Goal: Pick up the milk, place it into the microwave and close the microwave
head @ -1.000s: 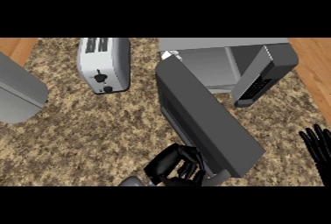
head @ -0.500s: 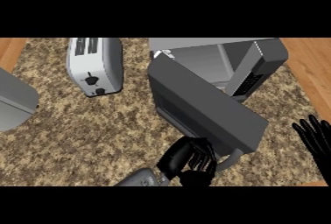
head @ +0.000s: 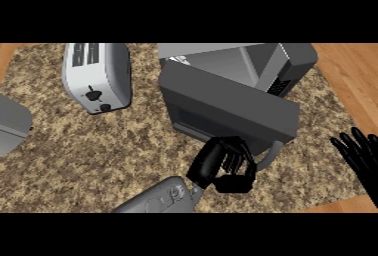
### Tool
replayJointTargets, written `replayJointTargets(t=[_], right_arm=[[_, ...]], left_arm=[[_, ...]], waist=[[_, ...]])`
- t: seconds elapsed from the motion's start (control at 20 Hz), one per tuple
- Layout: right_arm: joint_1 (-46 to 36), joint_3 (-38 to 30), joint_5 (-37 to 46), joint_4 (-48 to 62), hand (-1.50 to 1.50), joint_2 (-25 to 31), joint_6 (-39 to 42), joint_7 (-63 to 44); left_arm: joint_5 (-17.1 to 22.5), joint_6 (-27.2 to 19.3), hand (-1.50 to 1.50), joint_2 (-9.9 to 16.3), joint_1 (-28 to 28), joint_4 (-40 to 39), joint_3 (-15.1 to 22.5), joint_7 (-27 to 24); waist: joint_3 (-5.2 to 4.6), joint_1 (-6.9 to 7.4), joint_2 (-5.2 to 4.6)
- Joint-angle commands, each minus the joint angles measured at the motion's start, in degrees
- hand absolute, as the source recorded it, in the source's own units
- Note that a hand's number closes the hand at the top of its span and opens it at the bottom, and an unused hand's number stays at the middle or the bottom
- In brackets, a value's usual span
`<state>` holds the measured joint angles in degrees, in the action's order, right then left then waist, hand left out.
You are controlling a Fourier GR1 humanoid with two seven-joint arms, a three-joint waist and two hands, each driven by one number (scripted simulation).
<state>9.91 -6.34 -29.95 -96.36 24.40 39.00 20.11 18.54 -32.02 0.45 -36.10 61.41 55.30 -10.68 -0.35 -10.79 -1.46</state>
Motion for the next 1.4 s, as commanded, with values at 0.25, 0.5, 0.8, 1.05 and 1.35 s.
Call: replayJointTargets(t=[0.25,0.5,0.8,1.05,1.35], right_arm=[[0.87,0.05,-4.33,-5.00,-1.50,1.51,-0.61,-3.70],[0.61,-0.40,-6.13,-5.83,-1.50,3.24,-0.46,-5.59],[-1.27,-0.82,-8.36,-6.06,-1.50,4.19,-1.77,-7.64],[-0.29,-0.85,-9.80,-7.67,-1.50,4.50,-1.89,-8.44],[-2.09,-2.34,-11.85,-8.75,-1.50,5.40,-3.34,-9.23]], left_arm=[[7.00,-6.31,1.50,-0.44,-9.84,-7.36,-3.83,-2.61],[11.36,-6.93,1.50,-0.45,-14.63,-10.62,-6.30,-3.60],[16.46,-6.01,1.50,-0.45,-17.82,-14.41,-8.58,-5.77],[19.57,-4.36,1.50,-0.45,-20.11,-18.25,-11.19,-8.36],[24.30,-2.38,1.50,-0.45,-18.97,-18.47,-11.66,-10.60]], waist=[[0.02,-2.86,-0.80],[0.09,-3.51,-1.33],[0.11,-3.68,-2.35],[0.10,-4.26,-2.41],[0.03,-4.31,-2.90]])
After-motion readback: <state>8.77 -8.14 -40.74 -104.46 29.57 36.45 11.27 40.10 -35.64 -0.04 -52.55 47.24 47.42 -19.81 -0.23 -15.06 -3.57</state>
